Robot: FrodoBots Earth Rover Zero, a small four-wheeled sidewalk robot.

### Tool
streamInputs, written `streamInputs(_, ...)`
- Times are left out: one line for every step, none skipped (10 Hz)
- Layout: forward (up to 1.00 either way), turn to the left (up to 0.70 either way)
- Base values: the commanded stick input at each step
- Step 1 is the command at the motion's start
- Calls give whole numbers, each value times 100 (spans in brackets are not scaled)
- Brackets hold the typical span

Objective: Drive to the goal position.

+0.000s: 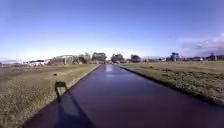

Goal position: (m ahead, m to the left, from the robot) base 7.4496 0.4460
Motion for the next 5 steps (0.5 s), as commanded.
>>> streamInputs(100,0)
streamInputs(100,0)
streamInputs(100,0)
streamInputs(100,0)
streamInputs(100,0)
